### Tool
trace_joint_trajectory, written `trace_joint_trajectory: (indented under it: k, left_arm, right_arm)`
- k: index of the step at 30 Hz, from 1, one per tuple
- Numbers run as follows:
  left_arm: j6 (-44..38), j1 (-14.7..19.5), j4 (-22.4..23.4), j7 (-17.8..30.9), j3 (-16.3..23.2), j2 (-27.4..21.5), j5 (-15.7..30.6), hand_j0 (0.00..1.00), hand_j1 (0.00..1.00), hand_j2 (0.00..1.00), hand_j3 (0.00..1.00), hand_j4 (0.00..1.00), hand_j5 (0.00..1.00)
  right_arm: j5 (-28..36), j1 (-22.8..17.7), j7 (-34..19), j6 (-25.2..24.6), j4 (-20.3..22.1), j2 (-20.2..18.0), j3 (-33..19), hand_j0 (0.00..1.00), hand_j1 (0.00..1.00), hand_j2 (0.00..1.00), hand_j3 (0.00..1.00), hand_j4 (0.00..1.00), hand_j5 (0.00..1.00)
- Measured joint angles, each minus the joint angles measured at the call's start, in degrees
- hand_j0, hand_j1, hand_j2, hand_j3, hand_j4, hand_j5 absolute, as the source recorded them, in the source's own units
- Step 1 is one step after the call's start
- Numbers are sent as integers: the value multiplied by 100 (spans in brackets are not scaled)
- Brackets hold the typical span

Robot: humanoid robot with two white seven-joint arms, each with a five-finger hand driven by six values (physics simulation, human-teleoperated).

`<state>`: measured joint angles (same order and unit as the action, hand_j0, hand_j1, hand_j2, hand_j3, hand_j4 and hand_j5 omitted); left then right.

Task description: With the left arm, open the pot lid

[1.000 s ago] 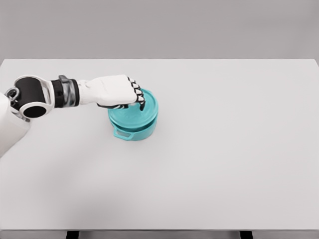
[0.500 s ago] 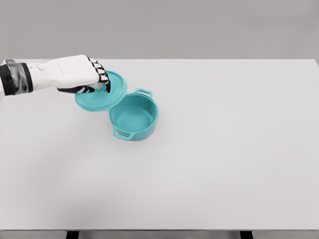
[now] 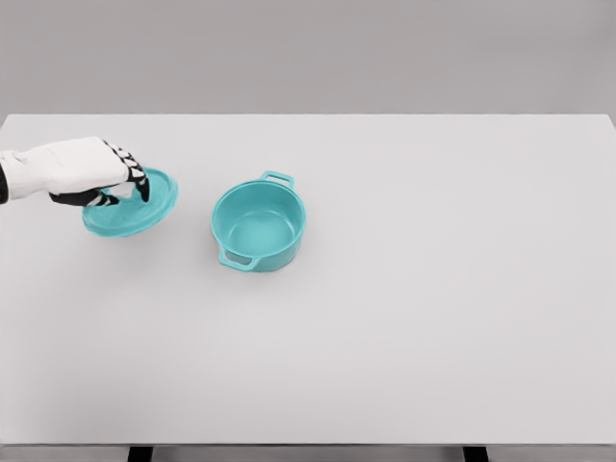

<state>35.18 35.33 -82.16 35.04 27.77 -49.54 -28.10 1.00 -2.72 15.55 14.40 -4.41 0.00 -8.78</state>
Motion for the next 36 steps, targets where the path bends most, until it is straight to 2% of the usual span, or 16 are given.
trace_joint_trajectory:
  k: [9, 21, 27, 34, 36]
  left_arm:
    - [-2, -167, 431, -1, -8, -6, -21, 55, 55, 55, 55, 55, 55]
    - [-4, -264, 599, -2, -5, -22, -95, 55, 55, 55, 55, 55, 55]
    - [-4, -255, 613, -2, -31, -9, -307, 55, 55, 55, 55, 55, 55]
    - [-4, -334, 619, -2, -285, 53, -641, 55, 55, 55, 55, 55, 55]
    - [-4, -343, 620, -2, -307, 78, -702, 60, 60, 60, 60, 60, 60]
  right_arm:
    - [0, 0, 0, 0, 0, 0, 0, 100, 100, 100, 100, 100, 100]
    - [0, 0, 0, 0, -2, 0, 0, 100, 100, 100, 100, 100, 100]
    - [0, 0, 0, 0, -5, 0, 0, 100, 100, 100, 100, 100, 100]
    - [0, 0, 0, 0, -3, 0, -2, 100, 100, 100, 100, 100, 100]
    - [0, 0, 0, 0, -2, 0, -1, 100, 100, 100, 100, 100, 100]
